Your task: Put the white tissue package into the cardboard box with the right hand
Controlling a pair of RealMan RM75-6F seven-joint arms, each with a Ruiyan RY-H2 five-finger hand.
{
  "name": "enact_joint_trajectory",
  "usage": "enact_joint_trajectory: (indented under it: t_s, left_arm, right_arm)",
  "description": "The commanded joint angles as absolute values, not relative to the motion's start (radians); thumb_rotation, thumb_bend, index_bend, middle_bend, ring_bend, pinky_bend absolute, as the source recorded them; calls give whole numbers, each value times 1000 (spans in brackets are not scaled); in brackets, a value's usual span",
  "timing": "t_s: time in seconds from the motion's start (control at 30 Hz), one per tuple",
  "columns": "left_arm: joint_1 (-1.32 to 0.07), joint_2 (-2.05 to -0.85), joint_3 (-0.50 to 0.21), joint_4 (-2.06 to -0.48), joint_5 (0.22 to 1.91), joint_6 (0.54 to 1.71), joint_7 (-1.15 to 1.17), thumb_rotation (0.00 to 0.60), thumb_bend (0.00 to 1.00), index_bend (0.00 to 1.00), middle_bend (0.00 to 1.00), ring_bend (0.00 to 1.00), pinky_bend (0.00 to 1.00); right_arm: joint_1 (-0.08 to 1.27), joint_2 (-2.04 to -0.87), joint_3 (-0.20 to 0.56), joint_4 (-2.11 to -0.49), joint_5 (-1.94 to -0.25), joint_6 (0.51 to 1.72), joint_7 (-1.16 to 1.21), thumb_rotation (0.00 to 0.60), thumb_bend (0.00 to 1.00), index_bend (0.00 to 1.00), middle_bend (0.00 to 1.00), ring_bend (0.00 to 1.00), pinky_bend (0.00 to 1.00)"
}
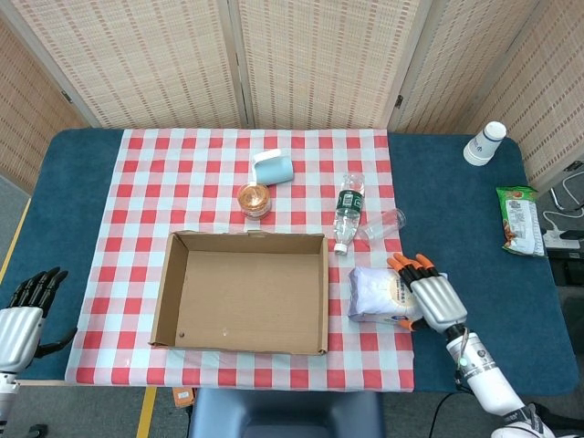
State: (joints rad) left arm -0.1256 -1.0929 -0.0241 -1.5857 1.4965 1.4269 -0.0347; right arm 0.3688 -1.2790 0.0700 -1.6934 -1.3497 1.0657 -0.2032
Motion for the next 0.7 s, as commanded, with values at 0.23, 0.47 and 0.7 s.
enact_joint_trajectory:
  t_s: [0.23,0.47,0.7]
  left_arm:
    - [-127,-1094,-24,-1584,1496,1423,-38,600,244,0,0,0,98]
    - [-127,-1093,-24,-1583,1496,1424,-43,600,243,0,0,0,98]
    - [-127,-1094,-24,-1582,1497,1423,-43,600,242,0,0,0,98]
  right_arm:
    - [382,-1294,70,-1675,-1327,1050,-205,600,0,0,0,0,0]
    - [403,-1304,68,-1655,-1290,1013,-214,600,0,0,0,0,0]
    - [411,-1314,65,-1639,-1297,1018,-204,600,0,1,0,0,131]
